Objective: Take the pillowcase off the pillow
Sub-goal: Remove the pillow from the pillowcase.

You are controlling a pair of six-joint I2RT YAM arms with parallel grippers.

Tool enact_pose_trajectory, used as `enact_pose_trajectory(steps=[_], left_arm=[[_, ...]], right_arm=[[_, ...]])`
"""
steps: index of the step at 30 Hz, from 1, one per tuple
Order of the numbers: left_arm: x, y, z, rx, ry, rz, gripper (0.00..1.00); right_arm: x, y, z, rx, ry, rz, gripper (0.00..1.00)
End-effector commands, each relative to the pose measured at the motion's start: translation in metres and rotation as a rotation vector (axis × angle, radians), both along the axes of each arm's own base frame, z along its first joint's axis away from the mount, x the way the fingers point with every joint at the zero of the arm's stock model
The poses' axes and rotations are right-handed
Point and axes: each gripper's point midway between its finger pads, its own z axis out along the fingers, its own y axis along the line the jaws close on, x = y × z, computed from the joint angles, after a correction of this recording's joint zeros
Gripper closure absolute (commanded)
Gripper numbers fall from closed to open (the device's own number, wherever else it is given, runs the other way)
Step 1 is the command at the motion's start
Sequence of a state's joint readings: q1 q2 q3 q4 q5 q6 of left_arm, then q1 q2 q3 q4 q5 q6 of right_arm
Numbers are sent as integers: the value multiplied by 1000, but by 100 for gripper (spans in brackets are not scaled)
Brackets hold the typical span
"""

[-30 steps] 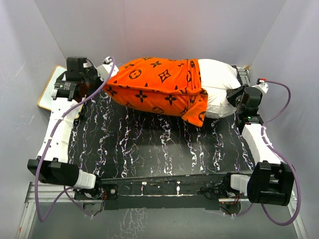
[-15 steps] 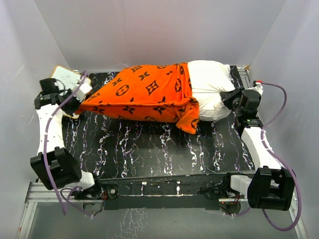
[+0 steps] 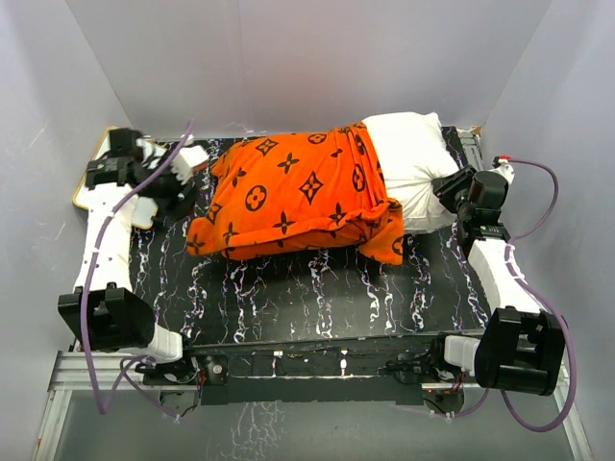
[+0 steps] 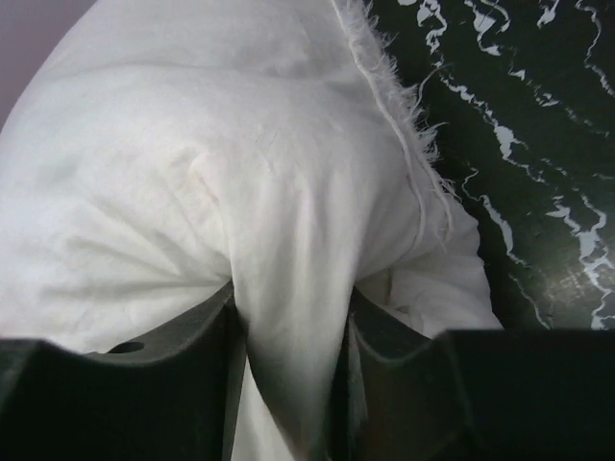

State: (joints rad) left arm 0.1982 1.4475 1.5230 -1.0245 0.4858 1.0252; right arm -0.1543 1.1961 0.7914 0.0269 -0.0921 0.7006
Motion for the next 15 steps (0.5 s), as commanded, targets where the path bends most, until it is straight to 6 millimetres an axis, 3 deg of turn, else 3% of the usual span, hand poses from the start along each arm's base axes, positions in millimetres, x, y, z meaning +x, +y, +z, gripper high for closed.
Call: enact_pose_trajectory(steps=[1,3,5,9,10,11,13,15], left_arm=[[38,-62,35,-160,-34,21,27],[72,-74,48,-215,-49,70,28],[105,-90,48,-251,-22,78,28],[149,-138,69,-253,-87,28,30],[154,-157,66,-243,-90,-5,30],[158,-171,62,-234,-94,-27,31],[160,-195,46,-218,-82,-70,31],[152,-219,25,-206,-45,-128,31]], right_arm=[[19,-17,66,-129,-167,-29,57],[20,-16,78,-150,-172,-22,48],[20,-18,88,-178,-173,-30,40],[27,-27,113,-225,-195,-62,30],[30,-28,124,-231,-210,-68,27],[33,-30,129,-237,-213,-74,15],[39,-32,139,-252,-223,-80,3],[44,-35,149,-276,-240,-88,2]])
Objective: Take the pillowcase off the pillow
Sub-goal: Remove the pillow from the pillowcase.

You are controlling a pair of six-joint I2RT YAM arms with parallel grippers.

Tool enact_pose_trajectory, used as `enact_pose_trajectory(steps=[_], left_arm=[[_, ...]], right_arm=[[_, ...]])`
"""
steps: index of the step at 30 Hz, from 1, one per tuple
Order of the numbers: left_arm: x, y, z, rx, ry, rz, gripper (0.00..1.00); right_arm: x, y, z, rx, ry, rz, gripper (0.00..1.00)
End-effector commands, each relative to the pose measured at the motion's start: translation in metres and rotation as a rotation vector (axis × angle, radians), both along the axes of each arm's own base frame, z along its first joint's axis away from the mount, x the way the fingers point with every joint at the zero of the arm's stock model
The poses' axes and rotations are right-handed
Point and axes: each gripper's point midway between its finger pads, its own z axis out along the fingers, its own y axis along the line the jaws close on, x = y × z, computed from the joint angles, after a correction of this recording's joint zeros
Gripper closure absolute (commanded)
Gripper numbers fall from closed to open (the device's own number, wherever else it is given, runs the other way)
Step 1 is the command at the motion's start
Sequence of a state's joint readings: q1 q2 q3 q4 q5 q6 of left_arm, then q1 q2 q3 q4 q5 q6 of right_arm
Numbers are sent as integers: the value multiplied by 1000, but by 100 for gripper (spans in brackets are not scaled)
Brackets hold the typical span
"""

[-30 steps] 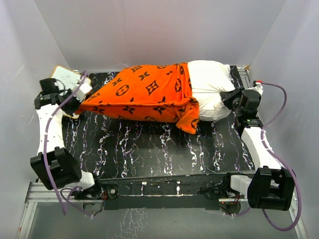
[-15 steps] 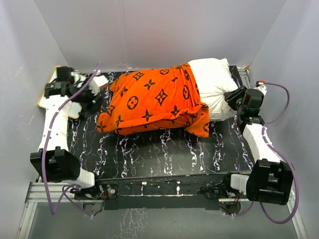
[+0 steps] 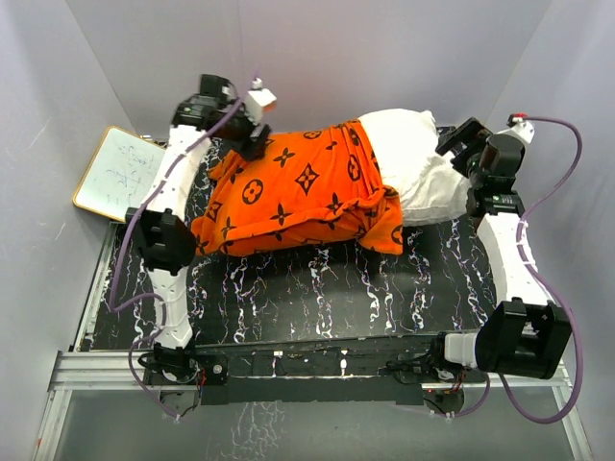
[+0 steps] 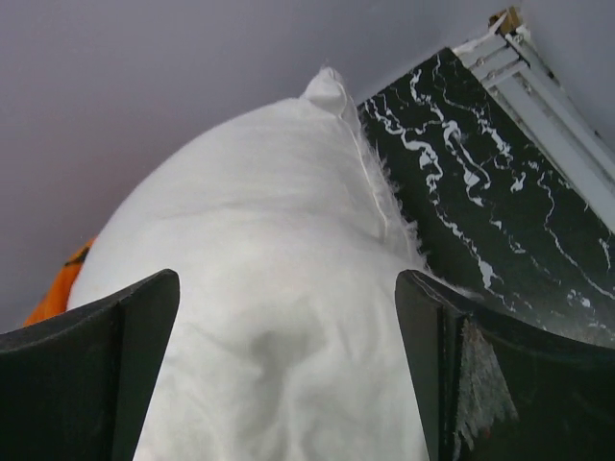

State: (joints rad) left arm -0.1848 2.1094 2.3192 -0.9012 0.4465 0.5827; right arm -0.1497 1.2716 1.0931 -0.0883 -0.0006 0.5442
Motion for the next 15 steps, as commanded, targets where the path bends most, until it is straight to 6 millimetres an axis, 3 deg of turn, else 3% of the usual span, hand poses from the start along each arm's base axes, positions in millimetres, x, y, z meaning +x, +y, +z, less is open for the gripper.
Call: enact_pose_trajectory(steps=[1,2,5,8,11,13,15], left_arm=[[-32,-64,-12,14,31,-129,33],[-47,-77,-26,37,61,-178,37],[-101,-87,-73,111,187,-297,52],[-170,-81,-108,196,297,-440,63],[-234,-64,-132,285,411,-561,66],[-260,-54,-140,308,490,-595,71],[-271,-50,-145,309,515,-601,77]], right_arm=[[16,-13,69,-101,-151,-45,2],[20,-16,70,-108,-143,-54,2],[32,-20,73,-124,-136,-59,2],[51,-17,67,-111,-118,-36,2],[71,-14,60,-81,-85,-23,2],[84,-11,57,-67,-56,-15,2],[95,-2,54,-89,-27,-7,2]])
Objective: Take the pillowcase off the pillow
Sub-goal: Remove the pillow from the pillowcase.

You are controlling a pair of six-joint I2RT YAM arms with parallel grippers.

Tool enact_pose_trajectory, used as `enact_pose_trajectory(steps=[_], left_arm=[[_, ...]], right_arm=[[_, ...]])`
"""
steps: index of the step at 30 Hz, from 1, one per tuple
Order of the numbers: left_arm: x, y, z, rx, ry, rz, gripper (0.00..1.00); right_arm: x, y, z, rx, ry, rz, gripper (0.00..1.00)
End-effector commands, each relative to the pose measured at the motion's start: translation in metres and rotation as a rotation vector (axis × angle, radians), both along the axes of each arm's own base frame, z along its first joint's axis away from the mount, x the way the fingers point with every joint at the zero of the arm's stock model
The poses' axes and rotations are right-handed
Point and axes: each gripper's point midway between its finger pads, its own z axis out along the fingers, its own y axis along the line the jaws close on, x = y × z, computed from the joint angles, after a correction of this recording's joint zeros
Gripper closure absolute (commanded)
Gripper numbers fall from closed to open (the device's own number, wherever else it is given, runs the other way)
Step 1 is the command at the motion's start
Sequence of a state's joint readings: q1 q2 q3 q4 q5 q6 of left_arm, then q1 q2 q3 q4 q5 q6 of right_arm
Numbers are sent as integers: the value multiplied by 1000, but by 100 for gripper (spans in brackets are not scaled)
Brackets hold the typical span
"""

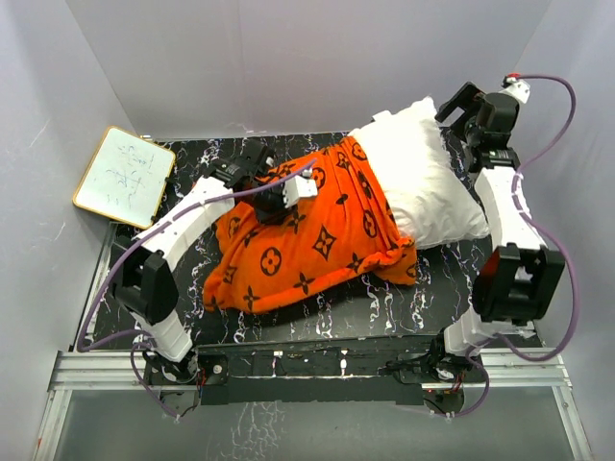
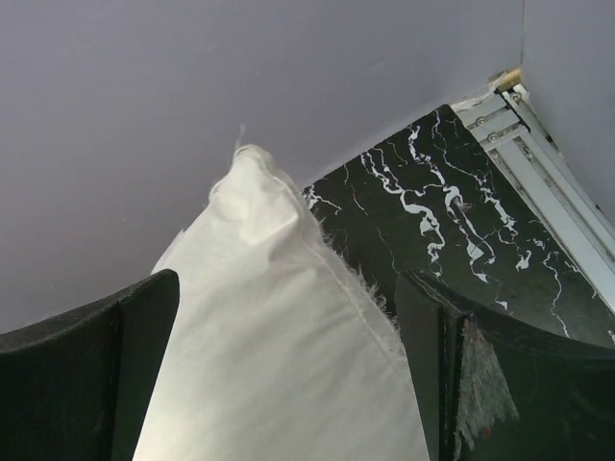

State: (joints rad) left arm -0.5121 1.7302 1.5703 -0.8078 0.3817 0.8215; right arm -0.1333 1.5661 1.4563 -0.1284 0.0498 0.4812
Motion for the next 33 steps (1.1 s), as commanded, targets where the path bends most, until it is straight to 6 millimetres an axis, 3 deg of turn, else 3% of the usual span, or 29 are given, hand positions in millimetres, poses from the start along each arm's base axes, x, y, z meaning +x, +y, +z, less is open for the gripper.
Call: enact_pose_trajectory(steps=[1,5,8,10,13,14,18,23,26,27,28,30,31,33], left_arm=[[-101,30,-58,167,381,-100,79],[-93,30,-57,166,338,-94,84],[-87,36,-62,201,300,-94,85],[-84,40,-65,218,276,-90,87],[-81,40,-67,216,252,-83,90],[-81,40,-68,216,251,-81,90],[-75,39,-65,219,241,-74,91],[-64,40,-54,190,212,-47,90],[-51,43,-38,146,187,7,80],[-45,46,-31,124,176,32,76],[-39,49,-23,95,169,60,72],[-27,58,-4,30,152,118,64],[-23,63,3,3,147,142,61],[-17,76,17,-35,137,183,55]], right_arm=[[25,23,19,-29,-6,29,2],[49,60,7,1,7,170,2],[68,89,-31,68,94,333,2],[69,114,-56,126,146,485,2],[60,152,-75,133,189,671,2],[54,181,-82,100,213,752,2],[31,243,-124,25,346,934,2],[-3,280,-203,-112,588,1025,2],[-12,282,-237,-163,676,1026,2],[-12,282,-240,-159,676,1021,6],[-10,285,-236,-146,647,1030,18],[3,288,-209,-131,533,1020,68],[11,290,-191,-134,455,1009,88],[26,298,-141,-136,276,993,92]])
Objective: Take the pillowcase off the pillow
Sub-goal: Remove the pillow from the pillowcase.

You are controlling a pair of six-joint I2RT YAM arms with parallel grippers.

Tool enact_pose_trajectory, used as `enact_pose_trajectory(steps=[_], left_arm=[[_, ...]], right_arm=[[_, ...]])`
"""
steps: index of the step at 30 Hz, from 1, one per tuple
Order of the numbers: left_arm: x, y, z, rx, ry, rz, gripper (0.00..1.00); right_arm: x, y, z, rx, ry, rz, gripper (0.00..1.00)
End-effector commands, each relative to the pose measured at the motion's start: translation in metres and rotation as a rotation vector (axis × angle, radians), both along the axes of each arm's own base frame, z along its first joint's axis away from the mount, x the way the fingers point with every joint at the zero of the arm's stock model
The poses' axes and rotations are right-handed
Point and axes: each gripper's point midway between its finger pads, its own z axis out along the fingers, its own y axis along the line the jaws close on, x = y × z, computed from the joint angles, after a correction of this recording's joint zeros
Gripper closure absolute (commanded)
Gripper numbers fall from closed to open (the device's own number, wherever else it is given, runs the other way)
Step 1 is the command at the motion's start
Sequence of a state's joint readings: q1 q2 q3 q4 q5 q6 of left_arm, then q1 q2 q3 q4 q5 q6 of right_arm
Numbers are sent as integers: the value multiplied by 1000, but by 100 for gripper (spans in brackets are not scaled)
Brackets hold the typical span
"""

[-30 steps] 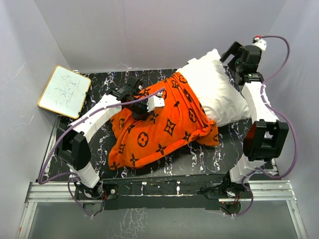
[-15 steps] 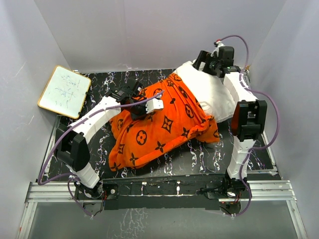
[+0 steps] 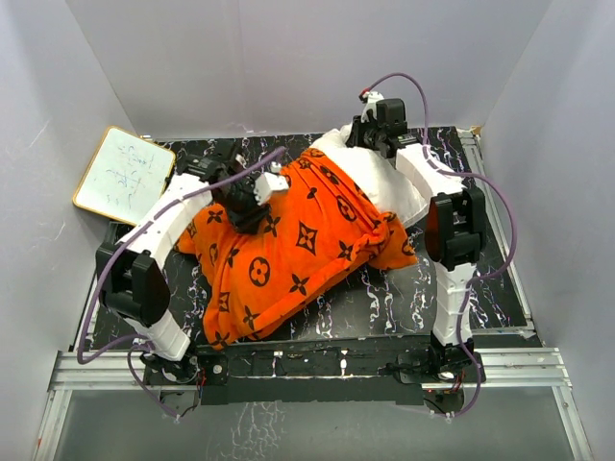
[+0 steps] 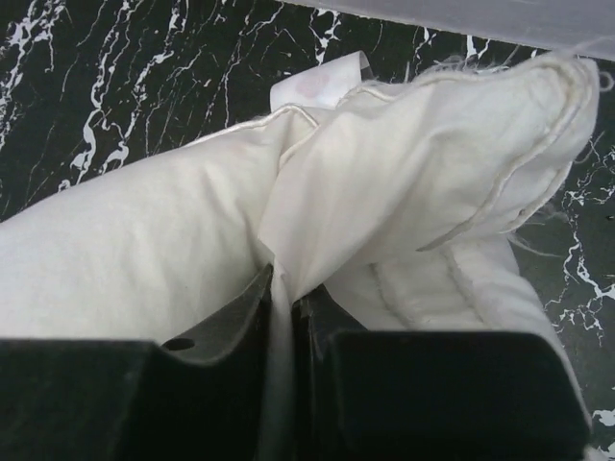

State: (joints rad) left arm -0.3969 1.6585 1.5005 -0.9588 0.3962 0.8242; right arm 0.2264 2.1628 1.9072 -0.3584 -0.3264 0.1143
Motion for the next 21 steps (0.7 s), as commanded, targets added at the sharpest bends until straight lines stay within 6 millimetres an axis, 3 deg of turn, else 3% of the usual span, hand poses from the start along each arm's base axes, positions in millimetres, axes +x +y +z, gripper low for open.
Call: enact_pose_trajectory(steps=[1,5,9,11,14,17,19,21], left_arm=[[13,24,31,-95,-18,101,51],[30,59,72,-181,-100,215,39],[40,105,98,-213,-151,314,25],[39,129,101,-211,-157,344,19],[36,167,98,-200,-156,387,15],[37,189,92,-227,-125,439,14],[40,179,102,-307,-90,449,4],[50,152,136,-500,-81,438,3]], right_arm=[[-36,50,47,135,-62,147,92],[-43,63,160,289,-392,239,92],[-97,55,283,520,-805,376,92],[-124,44,320,606,-920,442,92],[-161,27,353,687,-1048,541,92],[-185,16,368,751,-1091,599,92],[-197,17,369,773,-1087,648,92],[-211,21,365,800,-1075,718,92]])
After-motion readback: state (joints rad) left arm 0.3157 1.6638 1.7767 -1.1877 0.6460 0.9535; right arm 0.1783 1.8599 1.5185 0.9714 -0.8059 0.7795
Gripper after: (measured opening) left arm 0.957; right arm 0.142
